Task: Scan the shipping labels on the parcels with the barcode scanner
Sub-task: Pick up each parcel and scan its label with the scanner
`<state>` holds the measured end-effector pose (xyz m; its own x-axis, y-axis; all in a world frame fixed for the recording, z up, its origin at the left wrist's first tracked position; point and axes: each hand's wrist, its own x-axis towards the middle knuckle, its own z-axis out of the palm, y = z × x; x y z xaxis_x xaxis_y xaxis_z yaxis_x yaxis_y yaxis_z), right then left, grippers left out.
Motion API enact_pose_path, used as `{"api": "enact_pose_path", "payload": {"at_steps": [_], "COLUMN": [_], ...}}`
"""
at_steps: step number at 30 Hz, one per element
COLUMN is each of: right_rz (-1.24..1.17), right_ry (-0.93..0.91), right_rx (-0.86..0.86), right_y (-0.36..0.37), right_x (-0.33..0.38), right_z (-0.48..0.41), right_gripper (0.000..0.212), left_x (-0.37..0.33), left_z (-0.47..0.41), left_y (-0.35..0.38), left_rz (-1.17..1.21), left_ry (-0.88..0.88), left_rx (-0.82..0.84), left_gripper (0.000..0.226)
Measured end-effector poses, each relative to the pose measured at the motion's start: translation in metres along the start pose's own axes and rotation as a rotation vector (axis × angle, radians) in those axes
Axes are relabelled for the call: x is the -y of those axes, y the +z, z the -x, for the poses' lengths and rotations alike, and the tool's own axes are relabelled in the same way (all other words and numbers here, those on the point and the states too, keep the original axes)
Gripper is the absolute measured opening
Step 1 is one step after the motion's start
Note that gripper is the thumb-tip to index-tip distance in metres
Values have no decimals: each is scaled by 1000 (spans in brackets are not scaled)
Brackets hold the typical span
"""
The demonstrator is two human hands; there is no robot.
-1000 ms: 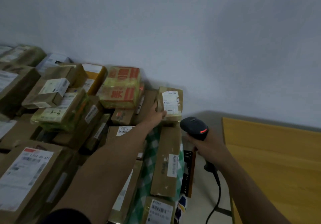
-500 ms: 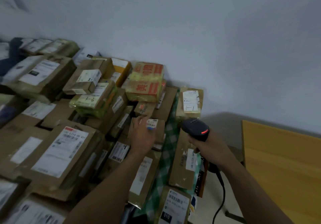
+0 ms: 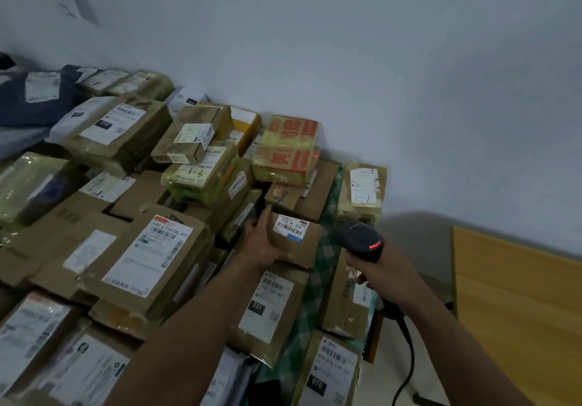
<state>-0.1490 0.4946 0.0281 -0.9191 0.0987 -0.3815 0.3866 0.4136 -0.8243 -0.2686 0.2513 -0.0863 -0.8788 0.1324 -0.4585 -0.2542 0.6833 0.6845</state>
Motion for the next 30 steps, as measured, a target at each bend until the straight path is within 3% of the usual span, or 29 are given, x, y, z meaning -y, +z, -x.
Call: {"api": "enact_pose_path", "payload": {"at_steps": [4,9,13,17,30], "right_rz": [8,21,-17,-16,76], "right_ry": [3,8,-19,-63,-82], "right_rx": [-5,-24,-36,-34,-33], "right_y": [0,-1,1,1,2], "right_x": [2,1,8,22,30], "right_z": [3,8,19,36,87], "right_gripper": [36,33,35,28,18], "left_x": [8,9,3,-7,-42], "left_z": [4,29,54,70,92], "left_y": [1,5,11,20,55], "left_rz": [107,396,556,636,577], "left_ry": [71,249,281,308,361], "left_rx": [-77,-184,-243,-199,-341], "left_gripper": [122,79,82,84,73]}}
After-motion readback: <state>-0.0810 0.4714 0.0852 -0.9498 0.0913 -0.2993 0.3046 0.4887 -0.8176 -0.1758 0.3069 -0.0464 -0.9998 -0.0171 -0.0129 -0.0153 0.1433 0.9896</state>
